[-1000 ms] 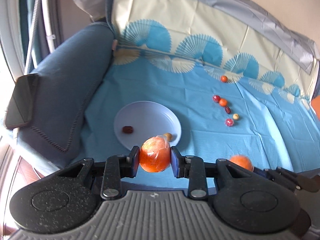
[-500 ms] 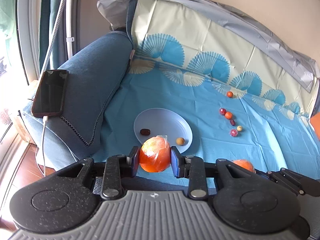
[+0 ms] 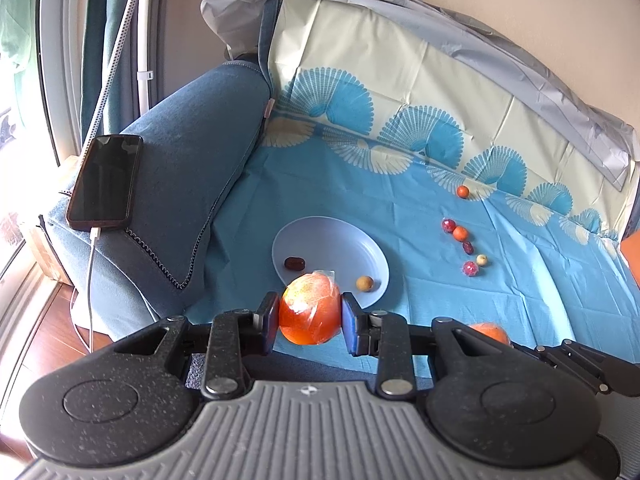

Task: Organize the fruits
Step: 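Carry both tangerines over the blue plate and open both grippers to release them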

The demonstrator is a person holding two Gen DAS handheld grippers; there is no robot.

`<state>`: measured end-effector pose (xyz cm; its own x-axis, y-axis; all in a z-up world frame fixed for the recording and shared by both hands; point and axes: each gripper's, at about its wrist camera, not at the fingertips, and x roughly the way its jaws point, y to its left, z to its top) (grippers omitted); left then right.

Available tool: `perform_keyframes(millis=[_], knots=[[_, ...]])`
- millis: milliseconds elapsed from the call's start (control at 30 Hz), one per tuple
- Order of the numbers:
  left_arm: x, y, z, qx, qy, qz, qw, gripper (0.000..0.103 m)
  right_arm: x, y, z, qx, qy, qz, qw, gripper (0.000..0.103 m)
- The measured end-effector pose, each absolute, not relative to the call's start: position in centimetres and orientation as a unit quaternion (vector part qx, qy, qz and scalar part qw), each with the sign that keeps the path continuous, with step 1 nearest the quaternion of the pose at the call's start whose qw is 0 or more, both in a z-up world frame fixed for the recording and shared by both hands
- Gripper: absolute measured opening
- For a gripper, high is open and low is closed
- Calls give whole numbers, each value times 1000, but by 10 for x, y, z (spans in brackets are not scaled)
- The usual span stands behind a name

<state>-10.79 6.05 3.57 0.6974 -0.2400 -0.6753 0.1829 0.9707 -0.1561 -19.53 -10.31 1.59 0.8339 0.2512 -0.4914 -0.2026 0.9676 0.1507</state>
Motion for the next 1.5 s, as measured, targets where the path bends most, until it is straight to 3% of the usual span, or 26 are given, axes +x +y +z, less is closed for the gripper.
perform_keyframes(millis=[933,1500], knots=[[-2,42,2,-25,400,-100,911,36,-106,-109,-18,74,306,127,941,40],[121,-12,-111,53,481,-115,868,36,23,-116,-106,60,376,123,917,40]])
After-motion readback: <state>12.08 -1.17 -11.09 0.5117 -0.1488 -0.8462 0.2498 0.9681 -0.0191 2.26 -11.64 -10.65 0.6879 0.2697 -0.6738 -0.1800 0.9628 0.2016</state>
